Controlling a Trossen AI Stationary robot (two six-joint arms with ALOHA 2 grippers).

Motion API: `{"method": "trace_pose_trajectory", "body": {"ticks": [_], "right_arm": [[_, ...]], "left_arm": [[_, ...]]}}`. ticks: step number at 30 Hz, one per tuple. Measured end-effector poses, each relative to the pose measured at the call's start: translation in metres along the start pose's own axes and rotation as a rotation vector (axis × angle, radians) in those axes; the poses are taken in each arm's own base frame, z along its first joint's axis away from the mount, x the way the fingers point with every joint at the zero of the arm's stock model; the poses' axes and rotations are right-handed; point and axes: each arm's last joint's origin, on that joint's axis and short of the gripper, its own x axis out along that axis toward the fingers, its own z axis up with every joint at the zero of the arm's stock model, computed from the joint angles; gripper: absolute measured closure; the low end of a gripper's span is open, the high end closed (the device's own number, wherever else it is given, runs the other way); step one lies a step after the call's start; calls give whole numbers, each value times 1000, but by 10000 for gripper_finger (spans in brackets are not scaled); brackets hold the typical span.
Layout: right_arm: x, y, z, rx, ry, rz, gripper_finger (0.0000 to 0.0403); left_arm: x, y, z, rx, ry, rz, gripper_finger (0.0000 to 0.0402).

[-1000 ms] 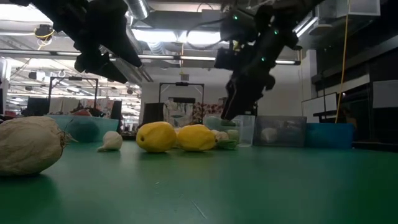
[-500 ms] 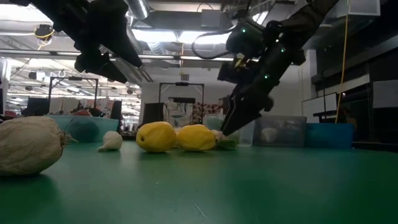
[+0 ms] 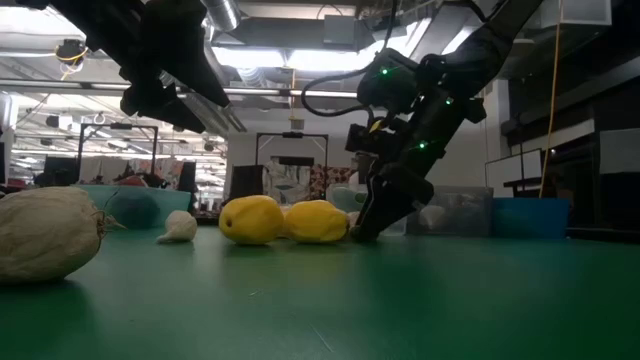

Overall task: Sort produce into baskets
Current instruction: Put the green chili into the white bin

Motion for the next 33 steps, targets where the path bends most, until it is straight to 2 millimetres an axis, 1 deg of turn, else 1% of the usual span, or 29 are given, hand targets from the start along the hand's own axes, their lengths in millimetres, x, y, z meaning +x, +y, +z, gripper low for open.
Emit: {"method": "trace_pose_trajectory", "body": {"ticks": [4,7,10,18,23,25,28,33], "right_arm": [[0,0,-1,11,8,2,128],[-1,0,0,16,11,3,143],[-1,0,-1,26,14,5,176],[-1,1,-2,27,19,13,287],[-2,1,-1,26,19,7,338],[-3,0,-2,27,24,-2,348],[-9,-1,-1,34,29,-6,352],[-30,-3,5,62,6,-7,341]], "left_arm": [[0,0,0,-1,1,2,52],[0,0,0,-2,1,2,52],[0,0,0,-2,1,2,52],[0,0,0,-4,1,1,52],[0,0,0,-4,1,1,52],[0,0,0,-4,1,1,52],[0,0,0,-5,0,1,52],[0,0,0,-5,0,0,52]]}}
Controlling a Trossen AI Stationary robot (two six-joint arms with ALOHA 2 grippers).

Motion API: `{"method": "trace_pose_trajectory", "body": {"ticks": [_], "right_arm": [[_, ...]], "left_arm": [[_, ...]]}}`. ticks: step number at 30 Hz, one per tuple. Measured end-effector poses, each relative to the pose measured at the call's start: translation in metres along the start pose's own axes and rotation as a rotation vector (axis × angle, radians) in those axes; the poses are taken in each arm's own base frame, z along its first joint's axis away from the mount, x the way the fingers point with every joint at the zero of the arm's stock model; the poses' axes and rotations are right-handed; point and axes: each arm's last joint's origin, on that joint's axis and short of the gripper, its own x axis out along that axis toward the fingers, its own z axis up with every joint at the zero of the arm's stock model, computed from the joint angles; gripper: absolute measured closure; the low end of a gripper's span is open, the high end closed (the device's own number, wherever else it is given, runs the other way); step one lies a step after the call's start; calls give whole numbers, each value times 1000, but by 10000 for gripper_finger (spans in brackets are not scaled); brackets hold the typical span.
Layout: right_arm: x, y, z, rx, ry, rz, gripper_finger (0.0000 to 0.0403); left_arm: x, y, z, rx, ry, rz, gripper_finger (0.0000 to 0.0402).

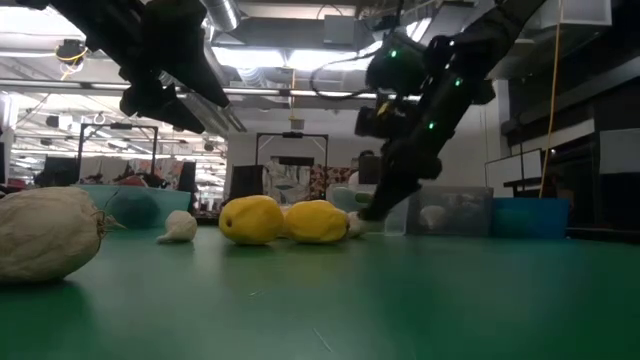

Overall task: Sort produce into baskets
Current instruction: Put the green chili into the white bin

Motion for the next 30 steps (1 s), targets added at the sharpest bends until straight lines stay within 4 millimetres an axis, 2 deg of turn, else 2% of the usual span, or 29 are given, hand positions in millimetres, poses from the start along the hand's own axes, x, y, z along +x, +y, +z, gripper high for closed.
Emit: {"method": "trace_pose_trajectory", "body": {"ticks": [8,14,22,30], "right_arm": [[-47,0,6,94,-15,115,344],[-87,14,9,173,-52,337,344],[-142,67,1,243,20,665,345],[-179,138,-25,317,172,751,345]], "left_arm": [[0,0,0,5,0,0,52],[0,0,0,4,1,0,52],[0,0,0,4,2,2,52],[0,0,0,10,3,3,52]]}}
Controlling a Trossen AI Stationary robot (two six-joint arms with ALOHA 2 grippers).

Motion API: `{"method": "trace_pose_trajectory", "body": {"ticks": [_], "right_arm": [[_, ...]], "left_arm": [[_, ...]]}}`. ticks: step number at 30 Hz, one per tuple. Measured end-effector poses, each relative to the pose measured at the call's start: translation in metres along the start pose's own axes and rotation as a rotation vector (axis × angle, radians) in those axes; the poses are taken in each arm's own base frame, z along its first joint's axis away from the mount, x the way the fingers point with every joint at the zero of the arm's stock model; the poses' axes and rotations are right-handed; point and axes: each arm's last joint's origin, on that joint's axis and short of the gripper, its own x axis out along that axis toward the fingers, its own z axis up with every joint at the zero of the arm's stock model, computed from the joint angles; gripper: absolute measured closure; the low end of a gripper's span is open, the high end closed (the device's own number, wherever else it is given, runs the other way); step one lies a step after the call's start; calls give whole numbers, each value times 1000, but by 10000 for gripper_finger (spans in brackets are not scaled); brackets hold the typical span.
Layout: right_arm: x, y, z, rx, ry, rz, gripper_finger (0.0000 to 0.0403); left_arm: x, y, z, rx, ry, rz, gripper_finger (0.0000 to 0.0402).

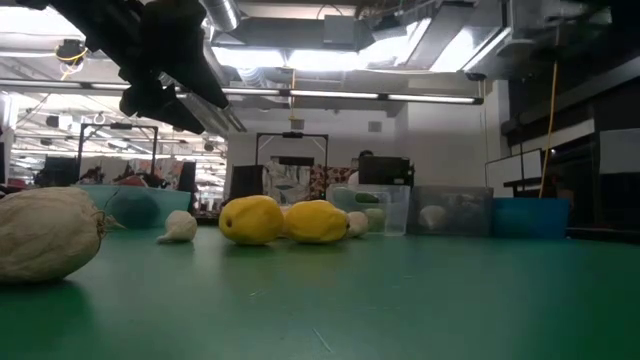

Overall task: Sort produce into baskets
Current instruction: Put the green chili into the white bin

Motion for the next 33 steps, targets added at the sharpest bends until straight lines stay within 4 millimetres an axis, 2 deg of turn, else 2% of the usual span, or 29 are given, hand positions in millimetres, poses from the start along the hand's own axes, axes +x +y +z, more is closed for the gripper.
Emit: {"method": "trace_pose_trajectory", "body": {"ticks": [7,13,21,28,33], "right_arm": [[17,41,-50,117,24,-37,345],[20,58,-81,219,-51,-90,345],[17,57,-103,271,-135,-227,345],[15,47,-108,307,-135,-347,345],[25,45,-111,327,-74,-370,345]], "left_arm": [[0,0,0,1,0,0,52],[0,0,0,-2,-3,-3,52],[-4,-9,-1,21,-13,-79,52],[-10,-19,-3,84,-36,-150,52],[-11,-20,-5,93,-31,-157,52]]}}
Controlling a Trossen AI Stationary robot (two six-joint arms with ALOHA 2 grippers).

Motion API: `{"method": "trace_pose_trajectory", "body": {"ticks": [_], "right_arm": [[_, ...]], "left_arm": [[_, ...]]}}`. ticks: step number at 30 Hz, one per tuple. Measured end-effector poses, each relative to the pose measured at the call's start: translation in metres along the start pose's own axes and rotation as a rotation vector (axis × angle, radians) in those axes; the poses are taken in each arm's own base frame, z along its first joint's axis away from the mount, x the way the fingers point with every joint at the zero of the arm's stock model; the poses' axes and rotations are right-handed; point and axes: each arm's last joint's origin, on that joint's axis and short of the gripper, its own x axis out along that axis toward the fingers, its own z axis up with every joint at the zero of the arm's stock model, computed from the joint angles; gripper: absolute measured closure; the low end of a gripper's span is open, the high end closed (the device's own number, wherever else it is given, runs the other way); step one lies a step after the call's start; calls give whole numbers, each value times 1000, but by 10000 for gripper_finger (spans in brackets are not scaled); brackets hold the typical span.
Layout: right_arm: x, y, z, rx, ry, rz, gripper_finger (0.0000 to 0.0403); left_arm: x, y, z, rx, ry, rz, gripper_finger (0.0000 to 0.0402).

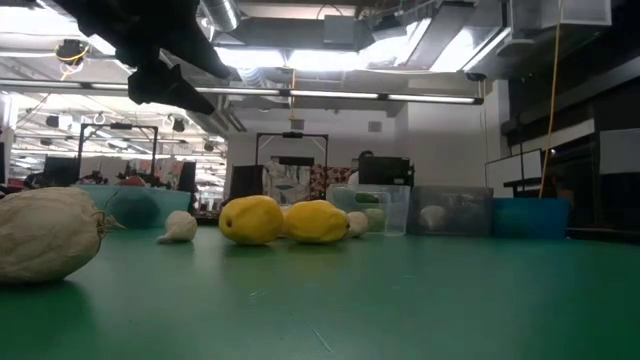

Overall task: Sort produce into baskets
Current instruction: Put the green chili into the white bin, then adjust the eggplant

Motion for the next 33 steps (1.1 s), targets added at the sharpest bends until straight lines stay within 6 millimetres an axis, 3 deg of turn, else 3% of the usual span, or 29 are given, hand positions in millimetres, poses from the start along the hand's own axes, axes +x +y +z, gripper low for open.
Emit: {"method": "trace_pose_trajectory", "body": {"ticks": [7,13,23,33], "right_arm": [[23,5,-10,63,185,-48,345],[31,11,-14,69,241,-14,342],[31,11,-14,46,241,-7,253],[31,11,-13,45,236,-8,236]], "left_arm": [[0,0,-1,2,13,-13,52],[-3,-7,-6,35,133,-164,52],[-28,-33,-16,93,225,-316,52],[-54,-32,-35,53,415,-178,52]]}}
